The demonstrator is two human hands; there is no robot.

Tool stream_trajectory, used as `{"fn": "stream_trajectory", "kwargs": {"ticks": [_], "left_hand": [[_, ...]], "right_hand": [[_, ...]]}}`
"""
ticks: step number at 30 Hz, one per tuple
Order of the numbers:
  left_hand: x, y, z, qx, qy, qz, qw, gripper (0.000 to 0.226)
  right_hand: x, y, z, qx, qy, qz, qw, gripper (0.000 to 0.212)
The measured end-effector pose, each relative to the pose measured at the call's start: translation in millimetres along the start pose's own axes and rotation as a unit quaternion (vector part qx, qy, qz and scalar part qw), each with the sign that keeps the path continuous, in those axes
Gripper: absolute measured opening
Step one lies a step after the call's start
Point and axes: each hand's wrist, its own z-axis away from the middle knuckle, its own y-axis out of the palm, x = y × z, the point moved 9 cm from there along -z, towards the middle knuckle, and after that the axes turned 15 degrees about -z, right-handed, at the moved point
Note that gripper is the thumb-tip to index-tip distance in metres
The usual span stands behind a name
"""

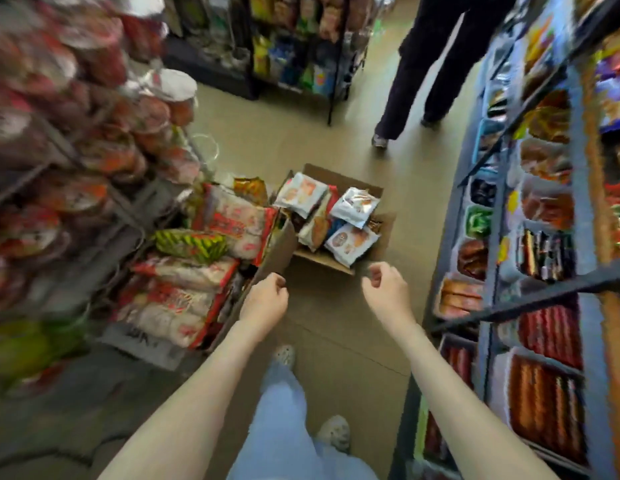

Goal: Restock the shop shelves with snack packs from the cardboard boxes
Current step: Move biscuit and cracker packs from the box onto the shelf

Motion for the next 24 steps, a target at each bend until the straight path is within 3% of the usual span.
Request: {"fn": "stream_trajectory", "kwargs": {"ticks": [6,18,24], "left_hand": [[123.1,-39.2,-19.9,-0.042,-0.141,0.055,0.988,0.036],[264.6,-78.1,-91.7,-0.037,-0.231,0.059,0.970,0.037],[275.3,-72.6,-111.9,-0.022,-0.228,0.046,0.972,0.036]], "right_hand": [[52.1,115.2,-32.4,0.120,-0.039,0.045,0.991,0.036],[105.9,348.1,-109.2,0.332,-0.053,0.123,0.934,0.062],[95.5,410.5,-124.2,0.399,0.034,0.121,0.908,0.105]]}}
